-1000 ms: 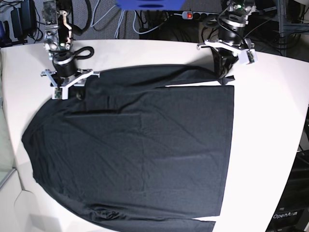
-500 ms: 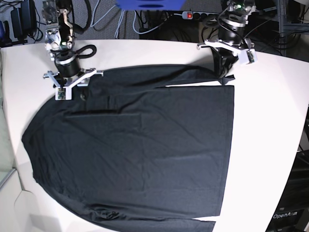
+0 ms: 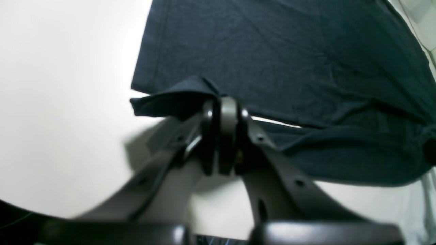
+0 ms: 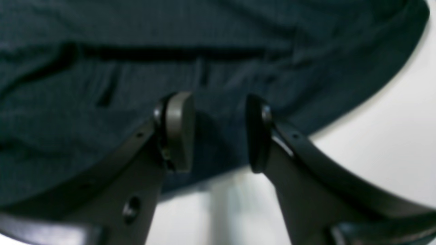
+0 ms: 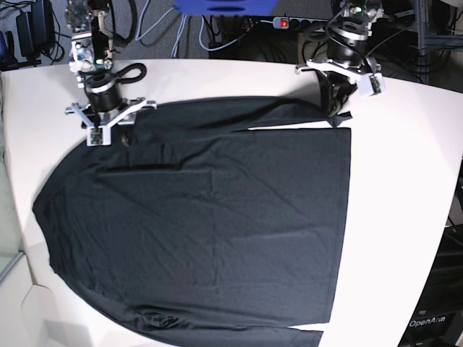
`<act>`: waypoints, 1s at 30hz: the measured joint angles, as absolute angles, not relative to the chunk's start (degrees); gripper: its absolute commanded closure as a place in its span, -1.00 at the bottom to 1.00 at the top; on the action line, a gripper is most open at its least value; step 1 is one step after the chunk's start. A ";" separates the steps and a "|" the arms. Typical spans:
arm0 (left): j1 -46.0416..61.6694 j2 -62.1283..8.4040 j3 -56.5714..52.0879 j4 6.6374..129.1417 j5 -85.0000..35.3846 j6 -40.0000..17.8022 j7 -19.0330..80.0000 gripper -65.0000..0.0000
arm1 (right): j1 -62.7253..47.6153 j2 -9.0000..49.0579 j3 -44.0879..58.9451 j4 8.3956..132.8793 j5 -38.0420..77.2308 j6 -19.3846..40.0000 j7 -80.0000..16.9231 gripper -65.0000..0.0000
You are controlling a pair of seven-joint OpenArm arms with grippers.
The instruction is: Fold the T-shirt properly
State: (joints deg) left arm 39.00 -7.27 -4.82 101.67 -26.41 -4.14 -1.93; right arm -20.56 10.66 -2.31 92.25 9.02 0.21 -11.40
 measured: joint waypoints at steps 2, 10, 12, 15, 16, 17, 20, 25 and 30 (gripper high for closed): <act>39.03 -7.27 -4.80 101.67 -26.41 -4.19 -1.93 1.00 | -20.49 10.48 -2.42 92.25 8.99 0.21 -11.31 0.20; 38.98 -7.29 -4.05 101.67 -26.39 -4.19 -1.93 1.00 | -20.64 10.61 -3.07 92.25 8.99 0.21 -11.18 0.20; 39.00 -7.29 -4.05 101.67 -26.41 -4.23 -1.91 1.00 | -20.64 10.63 -3.07 92.29 8.99 0.21 -11.18 0.20; 39.00 -7.29 -4.05 101.67 -26.39 -4.14 -1.91 1.00 | -20.64 10.61 -3.07 92.29 8.99 0.21 -11.18 0.20; 39.00 -7.29 -4.05 101.67 -26.39 -4.14 -1.91 1.00 | -20.64 10.63 -3.07 92.29 8.99 0.21 -11.18 0.20; 39.00 -7.29 -4.05 101.67 -26.39 -4.14 -1.91 1.00 | -20.62 10.63 -3.07 92.29 8.99 0.21 -11.18 0.20; 39.00 -7.29 -4.05 101.67 -26.41 -4.14 -1.91 1.00 | -20.51 10.63 -3.07 92.27 8.99 0.21 -11.18 0.20; 39.00 -7.29 -4.05 101.67 -26.41 -4.14 -1.91 1.00 | -20.49 10.63 -3.07 92.20 8.99 0.21 -11.20 0.20; 39.00 -7.29 -4.05 101.67 -26.39 -4.12 -1.91 1.00 | -19.35 10.61 -3.07 88.47 9.02 0.21 -10.20 0.20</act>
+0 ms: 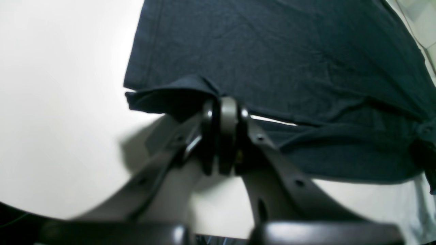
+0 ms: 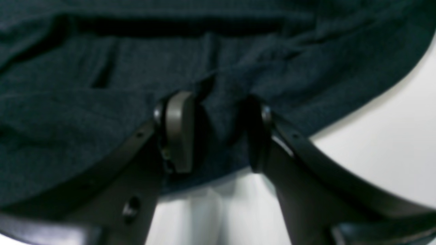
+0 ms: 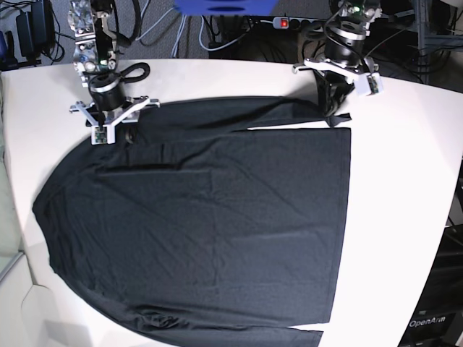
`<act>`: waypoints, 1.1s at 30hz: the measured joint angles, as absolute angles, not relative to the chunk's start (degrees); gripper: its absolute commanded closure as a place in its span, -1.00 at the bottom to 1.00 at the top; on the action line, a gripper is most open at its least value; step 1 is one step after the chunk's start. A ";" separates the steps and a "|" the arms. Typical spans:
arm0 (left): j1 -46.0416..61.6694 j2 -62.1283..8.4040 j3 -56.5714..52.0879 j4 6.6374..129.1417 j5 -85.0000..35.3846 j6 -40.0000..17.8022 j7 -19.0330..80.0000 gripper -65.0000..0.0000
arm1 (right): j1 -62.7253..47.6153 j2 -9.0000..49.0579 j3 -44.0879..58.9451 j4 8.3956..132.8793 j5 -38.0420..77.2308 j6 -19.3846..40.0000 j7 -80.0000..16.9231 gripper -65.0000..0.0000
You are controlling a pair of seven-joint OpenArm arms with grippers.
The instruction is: Fold the T-shirt properly
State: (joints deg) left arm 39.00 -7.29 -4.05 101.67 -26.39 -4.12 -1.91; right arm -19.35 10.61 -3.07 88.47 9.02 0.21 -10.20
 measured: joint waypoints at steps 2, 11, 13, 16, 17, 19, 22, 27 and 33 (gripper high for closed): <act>39.00 -7.29 -4.05 101.67 -26.41 -4.16 -1.91 1.00 | -18.94 10.61 -3.07 87.70 9.02 0.19 -9.85 0.20; 38.98 -7.29 -4.05 101.67 -26.41 -4.16 -1.91 1.00 | -18.92 10.61 -3.07 87.70 8.99 0.19 -9.82 0.38; 38.98 -7.29 -4.05 101.67 -26.41 -4.14 -1.91 1.00 | -18.92 10.59 -3.07 87.72 9.02 0.19 -9.82 0.56; 38.98 -7.29 -4.05 101.67 -26.41 -4.14 -1.93 1.00 | -18.57 10.61 -3.07 87.70 9.02 0.19 -9.91 0.80; 38.98 -7.31 -4.05 101.67 -26.39 -4.14 -1.91 1.00 | -18.26 10.59 -3.07 87.68 8.99 0.19 -9.96 0.87; 38.98 -7.29 -4.05 101.67 -26.44 -4.14 -1.93 1.00 | -18.11 10.61 -3.07 87.70 8.99 0.19 -10.09 0.95; 38.98 -7.29 -4.05 101.67 -26.41 -4.14 -1.91 1.00 | -18.13 10.61 -3.07 87.70 8.99 0.19 -10.00 0.98; 38.98 -7.29 -4.05 101.67 -26.41 -4.14 -1.91 1.00 | -17.80 10.61 -3.05 87.70 8.97 0.19 -10.41 0.97; 38.83 -7.29 -4.05 101.67 -26.41 -4.16 -1.93 1.00 | -17.96 10.59 -2.85 91.53 8.99 0.21 -10.81 0.98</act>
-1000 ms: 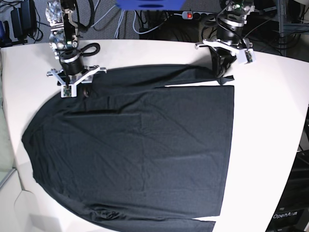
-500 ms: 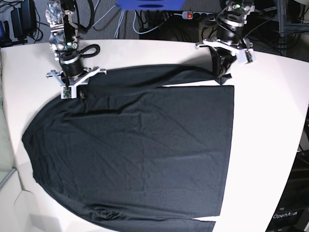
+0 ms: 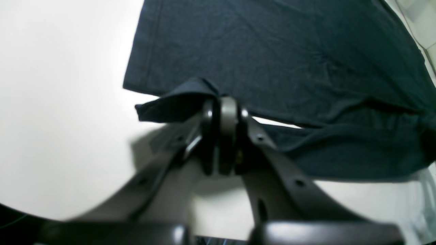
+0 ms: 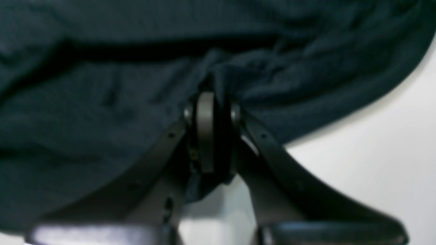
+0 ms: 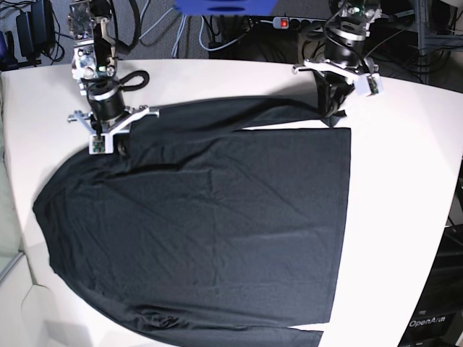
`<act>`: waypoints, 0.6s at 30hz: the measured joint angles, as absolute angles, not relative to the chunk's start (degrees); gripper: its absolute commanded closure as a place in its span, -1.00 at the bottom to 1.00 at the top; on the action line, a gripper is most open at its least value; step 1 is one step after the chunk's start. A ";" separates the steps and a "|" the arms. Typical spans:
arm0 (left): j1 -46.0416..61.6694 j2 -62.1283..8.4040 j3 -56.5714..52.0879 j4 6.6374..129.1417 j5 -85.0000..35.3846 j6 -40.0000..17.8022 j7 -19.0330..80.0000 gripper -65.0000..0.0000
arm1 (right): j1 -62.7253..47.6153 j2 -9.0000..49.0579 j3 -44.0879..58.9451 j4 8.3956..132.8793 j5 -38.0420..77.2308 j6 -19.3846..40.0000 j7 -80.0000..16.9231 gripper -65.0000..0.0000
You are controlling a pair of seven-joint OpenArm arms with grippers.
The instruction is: Fold the T-shirt properly
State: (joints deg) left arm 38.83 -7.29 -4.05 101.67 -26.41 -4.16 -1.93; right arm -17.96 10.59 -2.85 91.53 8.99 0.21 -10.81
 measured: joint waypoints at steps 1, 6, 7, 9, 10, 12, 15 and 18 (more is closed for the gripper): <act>38.83 -7.29 -4.05 101.67 -26.44 -4.12 -1.91 1.00 | -17.82 10.61 -2.83 92.03 8.97 0.19 -10.74 0.98; 38.83 -7.29 -4.05 101.67 -26.41 -4.14 -1.91 1.00 | -17.98 10.61 -2.79 93.01 8.99 0.21 -10.79 0.98; 38.83 -7.29 -4.08 101.67 -26.41 -4.14 -1.93 1.00 | -17.98 10.61 -2.79 93.03 8.99 0.21 -10.76 0.98; 38.83 -7.29 -4.08 101.67 -26.41 -4.14 -1.91 1.00 | -18.00 10.59 -2.74 93.14 8.99 0.19 -10.76 0.98; 38.83 -7.29 -4.08 101.67 -26.41 -4.14 -1.93 1.00 | -17.98 10.61 -2.74 93.17 8.99 0.19 -10.76 0.98; 38.83 -7.29 -4.08 101.67 -26.41 -4.14 -1.93 1.00 | -17.98 10.61 -2.74 93.17 8.99 0.19 -10.79 0.97; 38.83 -7.29 -4.08 101.67 -26.41 -4.14 -1.93 1.00 | -18.20 10.61 -2.74 93.17 8.99 0.19 -10.70 0.97; 38.81 -7.29 -4.08 101.67 -26.41 -4.19 -1.93 1.00 | -19.33 10.52 -2.22 93.14 8.99 0.19 -10.87 0.97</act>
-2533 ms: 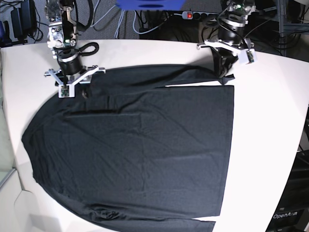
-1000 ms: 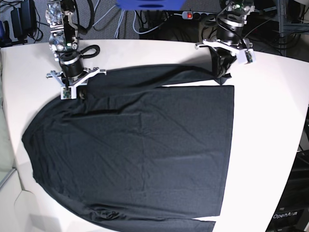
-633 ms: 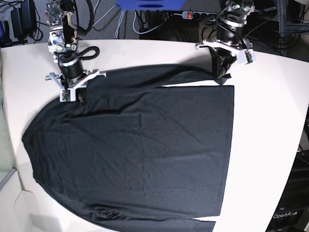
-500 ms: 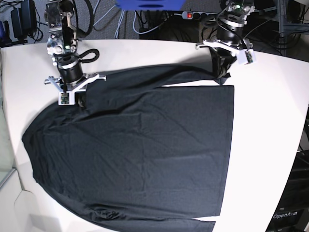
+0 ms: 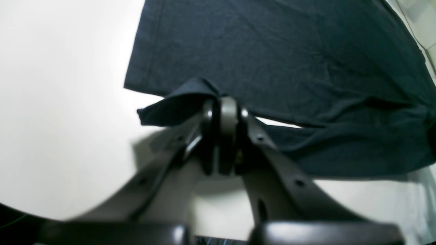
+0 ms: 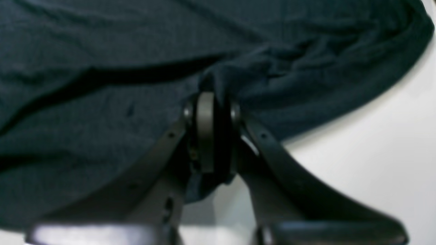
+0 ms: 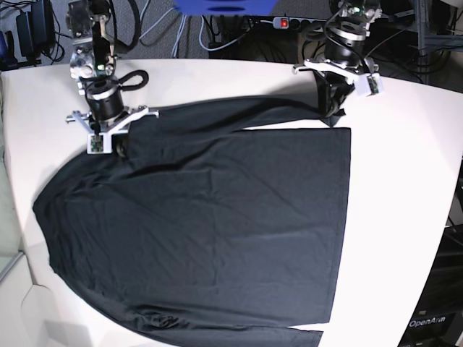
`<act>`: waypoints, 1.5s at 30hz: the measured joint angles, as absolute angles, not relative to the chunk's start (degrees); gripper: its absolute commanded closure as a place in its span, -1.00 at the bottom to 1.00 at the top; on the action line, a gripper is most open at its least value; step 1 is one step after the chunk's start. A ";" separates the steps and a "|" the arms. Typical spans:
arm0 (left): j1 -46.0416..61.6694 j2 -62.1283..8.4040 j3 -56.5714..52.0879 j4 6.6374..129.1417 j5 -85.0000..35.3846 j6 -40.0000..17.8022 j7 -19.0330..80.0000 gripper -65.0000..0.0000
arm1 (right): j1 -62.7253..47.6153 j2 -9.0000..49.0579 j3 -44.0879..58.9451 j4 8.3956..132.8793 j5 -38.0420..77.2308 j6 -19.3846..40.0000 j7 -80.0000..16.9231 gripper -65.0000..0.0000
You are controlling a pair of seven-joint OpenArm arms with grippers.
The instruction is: Fold the T-shirt properly
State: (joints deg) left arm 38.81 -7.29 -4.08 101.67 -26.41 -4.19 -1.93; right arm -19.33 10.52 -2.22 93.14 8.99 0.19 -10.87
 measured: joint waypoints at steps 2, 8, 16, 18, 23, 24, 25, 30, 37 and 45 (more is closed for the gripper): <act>38.81 -7.29 -4.08 101.67 -26.44 -4.16 -1.91 1.00 | -19.66 10.41 -1.26 93.10 8.97 0.19 -11.16 0.97; 38.81 -7.29 -4.08 101.67 -26.44 -4.23 -1.93 1.00 | -20.82 9.82 0.86 93.10 8.99 0.19 -10.59 0.97; 38.85 -7.29 -4.08 101.67 -26.41 -4.27 -1.91 1.00 | -21.82 8.67 0.95 92.99 8.99 0.19 -10.72 0.97; 38.85 -7.29 -4.08 101.67 -26.44 -4.23 -1.91 1.00 | -22.39 8.51 0.84 92.97 8.99 0.21 -11.00 0.97; 39.22 -7.29 -4.08 101.67 -26.41 -4.23 -1.91 1.00 | -22.50 8.03 1.30 92.99 8.99 0.21 -10.79 0.97; 39.40 -7.27 -4.08 101.67 -26.41 -4.19 -1.93 1.00 | -22.61 7.97 1.48 92.99 9.02 0.16 -10.74 0.97; 39.55 -7.29 -4.08 101.67 -26.41 -4.27 -1.93 1.00 | -22.74 8.01 1.50 92.99 8.99 0.19 -10.74 0.97; 39.64 -7.29 -4.08 101.67 -26.41 -4.16 -1.93 1.00 | -22.72 7.77 1.96 92.99 8.99 0.19 -10.85 0.97; 39.66 -7.44 -4.08 101.67 -26.39 -4.32 -1.93 1.00 | -22.74 6.57 4.34 92.99 9.02 0.19 -11.16 0.82; 39.81 -7.77 -4.16 101.67 -26.39 -4.54 -1.93 1.00 | -24.03 6.61 4.49 92.99 8.99 0.19 -10.79 0.65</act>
